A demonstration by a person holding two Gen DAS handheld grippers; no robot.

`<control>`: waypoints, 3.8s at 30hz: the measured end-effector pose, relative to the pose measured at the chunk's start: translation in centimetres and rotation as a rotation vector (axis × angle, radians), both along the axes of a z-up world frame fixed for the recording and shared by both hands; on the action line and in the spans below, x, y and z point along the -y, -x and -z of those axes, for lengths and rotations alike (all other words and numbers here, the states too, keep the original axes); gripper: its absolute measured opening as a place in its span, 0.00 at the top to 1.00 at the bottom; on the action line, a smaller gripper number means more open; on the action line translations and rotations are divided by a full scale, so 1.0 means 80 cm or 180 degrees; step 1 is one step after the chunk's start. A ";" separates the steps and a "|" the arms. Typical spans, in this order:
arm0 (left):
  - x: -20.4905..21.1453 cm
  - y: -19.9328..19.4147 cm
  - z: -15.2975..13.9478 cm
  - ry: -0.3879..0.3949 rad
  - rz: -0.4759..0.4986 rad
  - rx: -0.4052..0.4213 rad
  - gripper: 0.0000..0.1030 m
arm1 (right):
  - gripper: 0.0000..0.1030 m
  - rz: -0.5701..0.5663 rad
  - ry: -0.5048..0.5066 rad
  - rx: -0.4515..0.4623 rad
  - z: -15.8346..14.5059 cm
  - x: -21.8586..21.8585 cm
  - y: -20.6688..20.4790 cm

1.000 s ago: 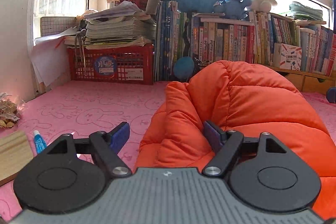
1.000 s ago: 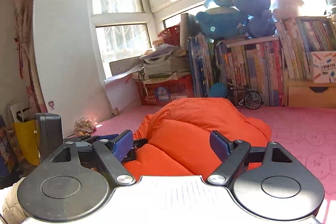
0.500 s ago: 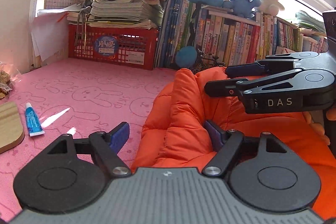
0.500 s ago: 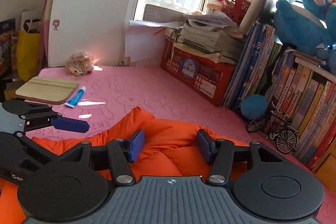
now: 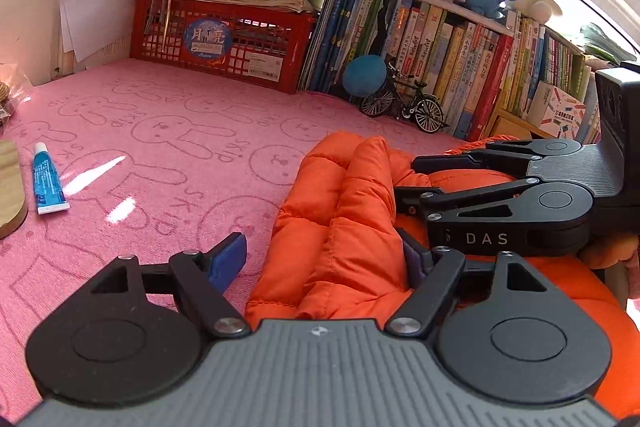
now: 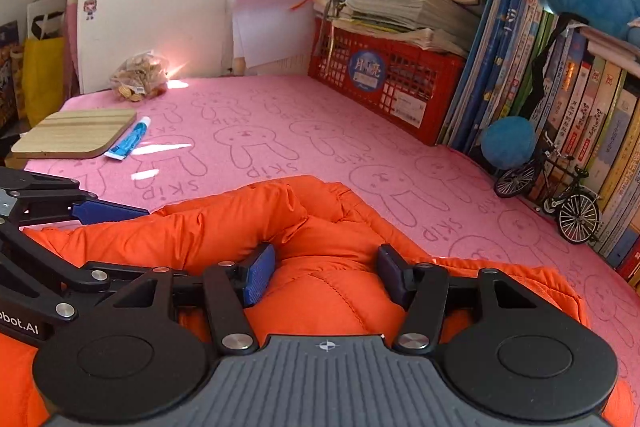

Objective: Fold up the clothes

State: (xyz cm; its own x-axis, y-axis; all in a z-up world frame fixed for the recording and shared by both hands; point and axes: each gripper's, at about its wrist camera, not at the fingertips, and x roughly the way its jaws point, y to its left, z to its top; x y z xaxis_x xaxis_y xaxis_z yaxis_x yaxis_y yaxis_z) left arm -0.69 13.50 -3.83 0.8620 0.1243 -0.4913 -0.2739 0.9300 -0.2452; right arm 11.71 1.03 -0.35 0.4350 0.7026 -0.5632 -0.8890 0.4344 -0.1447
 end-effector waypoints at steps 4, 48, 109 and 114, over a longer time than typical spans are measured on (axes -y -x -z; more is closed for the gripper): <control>0.003 -0.002 -0.001 -0.0035 -0.0001 -0.0033 0.23 | 0.45 0.0018 -0.0023 -0.0024 0.002 0.001 -0.002; 0.040 -0.088 -0.034 -0.1521 0.0443 0.0099 0.23 | 0.00 0.1385 -0.2205 -0.3003 0.038 0.285 0.028; 0.129 -0.048 -0.035 -0.1921 0.0391 0.0172 0.26 | 0.57 0.3079 -0.0477 0.0730 0.025 0.182 0.206; 0.126 -0.049 -0.032 -0.1859 0.0462 0.0109 0.26 | 0.57 0.3215 -0.0571 0.0623 0.027 0.188 0.205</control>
